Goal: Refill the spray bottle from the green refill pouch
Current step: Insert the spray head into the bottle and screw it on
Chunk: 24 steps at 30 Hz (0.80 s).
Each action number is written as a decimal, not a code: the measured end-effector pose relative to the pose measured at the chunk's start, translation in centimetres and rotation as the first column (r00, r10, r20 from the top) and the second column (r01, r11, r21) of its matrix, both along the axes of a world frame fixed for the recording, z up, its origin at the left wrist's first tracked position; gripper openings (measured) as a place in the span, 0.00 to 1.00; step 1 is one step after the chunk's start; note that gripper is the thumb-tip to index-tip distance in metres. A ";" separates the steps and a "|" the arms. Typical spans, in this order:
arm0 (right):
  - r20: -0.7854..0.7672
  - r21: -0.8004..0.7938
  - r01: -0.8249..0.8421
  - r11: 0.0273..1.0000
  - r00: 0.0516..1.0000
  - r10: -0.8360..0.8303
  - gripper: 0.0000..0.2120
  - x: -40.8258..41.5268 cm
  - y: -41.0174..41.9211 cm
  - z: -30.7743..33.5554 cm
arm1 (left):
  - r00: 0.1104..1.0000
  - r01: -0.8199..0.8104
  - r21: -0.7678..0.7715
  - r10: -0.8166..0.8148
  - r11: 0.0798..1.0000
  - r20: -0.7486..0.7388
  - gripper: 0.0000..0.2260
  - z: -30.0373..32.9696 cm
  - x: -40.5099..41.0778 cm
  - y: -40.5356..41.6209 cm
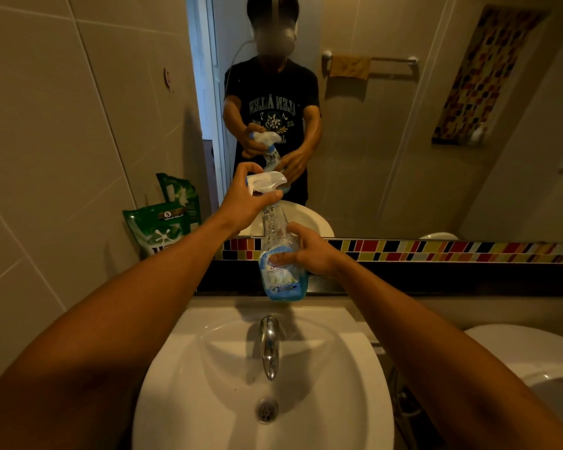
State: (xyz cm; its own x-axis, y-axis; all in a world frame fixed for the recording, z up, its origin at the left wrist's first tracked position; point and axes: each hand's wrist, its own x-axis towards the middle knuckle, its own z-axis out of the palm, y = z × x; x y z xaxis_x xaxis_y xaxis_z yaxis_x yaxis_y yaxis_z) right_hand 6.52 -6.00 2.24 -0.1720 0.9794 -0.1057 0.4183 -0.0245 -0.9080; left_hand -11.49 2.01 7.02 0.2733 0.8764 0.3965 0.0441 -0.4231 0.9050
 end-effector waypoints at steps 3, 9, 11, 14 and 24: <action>-0.012 0.000 -0.006 1.000 1.000 0.006 0.26 0.0 -0.1 -0.1 | 1.000 -0.008 0.005 0.008 1.000 0.002 0.24 0.0 0.0 -0.1; -0.024 -0.001 -0.003 1.000 1.000 0.003 0.27 0.1 -0.1 -0.2 | 1.000 -0.001 -0.057 0.000 0.998 -0.026 0.25 0.2 -0.3 0.2; -0.035 0.000 -0.008 1.000 0.999 0.008 0.27 0.0 0.0 -0.2 | 1.000 -0.015 -0.039 0.015 0.999 -0.013 0.25 0.1 -0.2 0.0; -0.045 0.002 -0.020 1.000 0.999 0.020 0.28 -0.1 0.1 -0.1 | 1.000 -0.012 -0.002 0.012 1.000 0.017 0.26 -0.1 -0.4 0.0; -0.100 -0.001 -0.041 0.999 0.994 0.041 0.28 0.3 0.4 -0.6 | 0.995 0.087 -0.052 -0.085 0.995 0.043 0.26 0.1 -0.9 0.6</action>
